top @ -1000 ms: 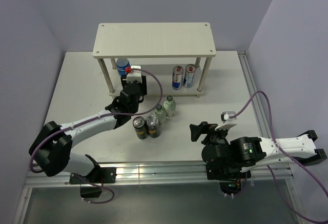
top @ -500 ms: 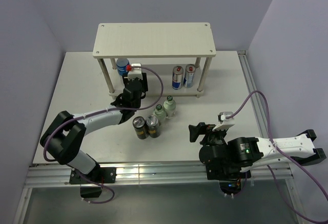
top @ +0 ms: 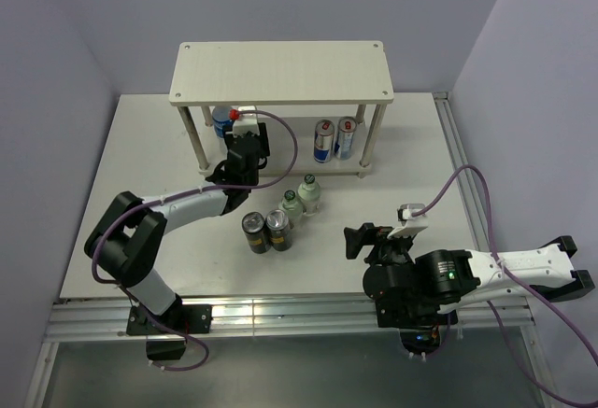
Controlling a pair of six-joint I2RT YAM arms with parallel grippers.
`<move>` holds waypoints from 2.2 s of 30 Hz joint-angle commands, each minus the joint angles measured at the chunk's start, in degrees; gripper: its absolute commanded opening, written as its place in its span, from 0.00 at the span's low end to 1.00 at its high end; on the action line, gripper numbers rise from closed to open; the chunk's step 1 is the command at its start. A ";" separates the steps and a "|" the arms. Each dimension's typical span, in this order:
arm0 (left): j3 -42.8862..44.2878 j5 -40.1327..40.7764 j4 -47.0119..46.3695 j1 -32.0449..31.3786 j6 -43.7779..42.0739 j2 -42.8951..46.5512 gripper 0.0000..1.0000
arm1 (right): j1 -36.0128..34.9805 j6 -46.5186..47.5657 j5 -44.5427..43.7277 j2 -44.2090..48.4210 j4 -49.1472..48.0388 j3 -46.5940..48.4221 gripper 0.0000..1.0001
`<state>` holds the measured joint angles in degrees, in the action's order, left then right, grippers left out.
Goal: Place and organize the beverage onto the shelf
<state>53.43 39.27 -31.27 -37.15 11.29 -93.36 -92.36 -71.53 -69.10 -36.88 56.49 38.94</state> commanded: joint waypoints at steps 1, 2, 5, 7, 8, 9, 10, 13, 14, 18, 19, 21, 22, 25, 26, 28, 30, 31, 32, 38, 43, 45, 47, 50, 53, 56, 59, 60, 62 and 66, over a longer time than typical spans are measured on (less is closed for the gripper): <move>3.00 -1.38 -2.13 0.32 1.90 0.64 0.65 | 0.07 -1.16 -1.74 -0.03 -0.59 0.52 1.00; 2.91 -2.08 -1.96 0.41 1.89 0.81 0.68 | 0.07 -0.90 -1.74 -0.03 -0.68 0.52 1.00; 2.21 -3.32 -0.82 0.23 2.42 1.51 0.72 | 0.07 -1.07 -1.74 -0.12 -0.68 0.52 1.00; 1.77 -3.67 -0.29 0.32 2.77 2.13 0.74 | 0.07 -1.24 -1.74 0.06 -0.50 0.44 1.00; 1.16 -3.76 -0.11 0.23 3.03 2.31 0.74 | 0.07 -1.25 -1.74 -0.03 -0.50 0.44 1.00; 0.89 -3.76 -0.11 0.32 3.04 2.66 0.74 | 0.16 -1.16 -1.74 0.14 -0.59 0.44 1.00; 0.54 -3.76 0.32 0.23 3.21 3.18 0.75 | 0.07 -0.98 -1.74 0.15 -0.68 0.44 1.00; -0.34 -3.76 1.03 0.06 3.39 4.68 0.80 | 0.07 -1.07 -1.74 0.23 -0.77 0.44 1.00; -0.52 -3.58 1.38 -0.21 3.30 5.03 0.80 | 0.07 -1.07 -1.74 0.15 -0.77 0.44 1.00; -1.22 -3.58 3.92 -1.61 2.95 9.06 0.95 | 0.07 -1.25 -1.83 0.15 -0.50 0.52 1.00; -1.22 -3.41 4.72 -2.05 2.95 9.77 0.99 | 0.07 -1.33 -1.83 0.15 -0.50 0.52 1.00; -1.57 -2.01 7.70 -3.71 2.69 12.83 0.99 | 0.07 -1.33 -1.91 0.15 -0.42 0.52 1.00; -1.83 -1.48 8.49 -4.51 2.42 14.25 0.99 | 0.07 -1.42 -1.91 0.15 -0.42 0.44 1.00; -2.98 0.28 13.67 -7.85 1.54 20.75 0.99 | 0.07 -1.25 -1.91 0.15 -0.59 0.52 1.00; -3.15 0.55 15.69 -9.77 1.89 22.59 0.99 | 0.07 -1.16 -1.91 -0.03 -0.59 0.44 1.00; -3.33 1.95 22.19 -12.41 2.77 28.30 0.99 | 0.07 -1.25 -1.91 -0.12 -0.50 0.44 1.00; -3.42 2.83 29.90 -17.15 4.00 33.74 0.99 | 0.07 -1.51 -1.91 -0.21 -0.33 0.61 1.00; -3.51 2.49 33.17 -18.65 5.31 35.34 0.99 | -0.02 -1.51 -1.91 -0.21 -0.24 0.53 1.00; -3.42 2.31 35.90 -21.71 6.37 36.83 0.99 | 0.07 -1.51 -1.91 -0.21 -0.24 0.61 1.00; -5.17 2.93 51.12 -36.73 15.15 44.40 0.99 | 0.16 -2.13 -2.09 -0.73 0.29 0.79 1.00; -2.73 11.60 61.30 -49.75 30.05 40.03 0.99 | 0.07 -2.91 -2.18 -1.17 1.08 1.05 1.00; -0.36 16.62 71.48 -55.39 36.32 34.77 0.99 | 0.07 -3.27 -2.00 -1.26 1.43 1.14 1.00; 3.60 19.17 79.74 -58.63 48.43 31.15 0.99 | 0.07 -3.09 -1.91 -1.26 1.17 1.05 1.00; 5.46 21.82 95.92 -61.46 65.32 26.22 0.99 | 0.07 -3.18 -2.09 -1.17 1.17 1.05 1.00; 2.30 20.15 99.82 -61.82 74.12 26.56 0.99 | 0.07 -3.18 -2.18 -1.44 1.08 1.05 1.00; -4.28 18.65 93.33 -61.73 75.02 30.86 0.99 | 0.07 -2.92 -2.18 -1.35 1.08 1.05 1.00; -8.95 19.53 86.65 -60.77 73.97 33.86 0.99 | 0.07 -2.74 -2.18 -1.35 0.90 0.97 1.00; -9.57 20.49 86.03 -60.68 74.49 33.86 0.99 | 0.07 -2.74 -2.18 -1.44 0.82 1.05 1.00; -9.84 21.81 88.92 -59.02 81.25 33.25 0.99 | 0.07 -2.74 -2.18 -1.26 0.82 1.05 1.00; -12.81 23.66 83.93 -56.82 77.51 33.33 0.99 | -0.02 -2.22 -1.92 -1.00 0.38 1.05 1.00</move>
<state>42.48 59.40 56.82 -95.26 87.74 -60.34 -92.38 -72.97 -69.01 -38.02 57.14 38.94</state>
